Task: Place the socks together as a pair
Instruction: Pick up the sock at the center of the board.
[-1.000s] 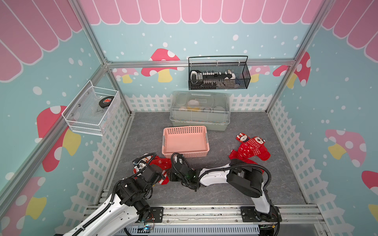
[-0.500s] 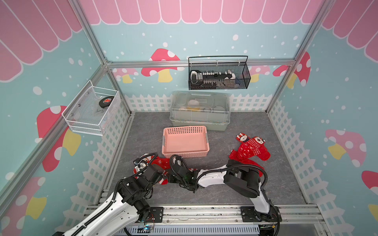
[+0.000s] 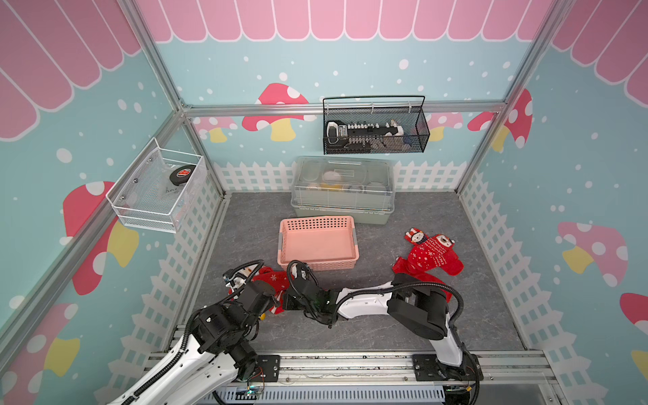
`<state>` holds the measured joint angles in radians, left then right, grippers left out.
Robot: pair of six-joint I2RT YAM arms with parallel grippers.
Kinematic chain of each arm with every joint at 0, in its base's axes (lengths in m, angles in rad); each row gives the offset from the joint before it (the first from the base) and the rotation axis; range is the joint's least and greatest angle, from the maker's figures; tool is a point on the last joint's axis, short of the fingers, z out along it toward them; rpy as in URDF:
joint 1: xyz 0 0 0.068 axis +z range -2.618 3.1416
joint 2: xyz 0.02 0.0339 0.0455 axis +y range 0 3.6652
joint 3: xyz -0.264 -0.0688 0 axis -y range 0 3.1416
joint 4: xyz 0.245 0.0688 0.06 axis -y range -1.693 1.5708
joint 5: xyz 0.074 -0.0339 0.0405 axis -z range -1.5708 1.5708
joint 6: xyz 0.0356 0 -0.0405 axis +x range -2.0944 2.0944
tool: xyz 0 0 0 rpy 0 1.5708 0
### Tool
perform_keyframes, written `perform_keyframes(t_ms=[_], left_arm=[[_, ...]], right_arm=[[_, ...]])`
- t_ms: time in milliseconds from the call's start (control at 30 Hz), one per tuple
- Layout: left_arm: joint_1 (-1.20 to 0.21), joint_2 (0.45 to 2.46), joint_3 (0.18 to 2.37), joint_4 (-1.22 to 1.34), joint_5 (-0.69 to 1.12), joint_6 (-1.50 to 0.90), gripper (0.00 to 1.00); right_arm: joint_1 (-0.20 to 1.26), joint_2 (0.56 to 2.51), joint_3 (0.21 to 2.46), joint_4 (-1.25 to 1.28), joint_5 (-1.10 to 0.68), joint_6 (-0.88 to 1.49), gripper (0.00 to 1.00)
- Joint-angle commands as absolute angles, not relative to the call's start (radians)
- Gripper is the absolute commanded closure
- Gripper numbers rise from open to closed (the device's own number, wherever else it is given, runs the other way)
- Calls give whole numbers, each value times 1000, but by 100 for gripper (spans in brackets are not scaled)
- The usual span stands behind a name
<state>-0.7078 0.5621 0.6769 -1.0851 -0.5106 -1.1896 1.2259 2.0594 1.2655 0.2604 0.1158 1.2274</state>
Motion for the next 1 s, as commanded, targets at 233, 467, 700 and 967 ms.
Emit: perform_keyframes(t_ms=[233, 467, 700, 967], left_arm=[[-703, 417, 765, -1161, -623, -1143, 36], [-703, 335, 765, -1160, -616, -1119, 35], [-703, 316, 770, -1160, -612, -1114, 35], [-703, 361, 763, -1100, -550, -1073, 35]], right_arm=[[1184, 1920, 1444, 259, 49, 1034, 100], [1161, 1907, 1572, 205, -10, 948, 100], [1157, 1827, 1566, 148, 6, 909, 100], [1157, 1673, 1395, 143, 98, 903, 100]])
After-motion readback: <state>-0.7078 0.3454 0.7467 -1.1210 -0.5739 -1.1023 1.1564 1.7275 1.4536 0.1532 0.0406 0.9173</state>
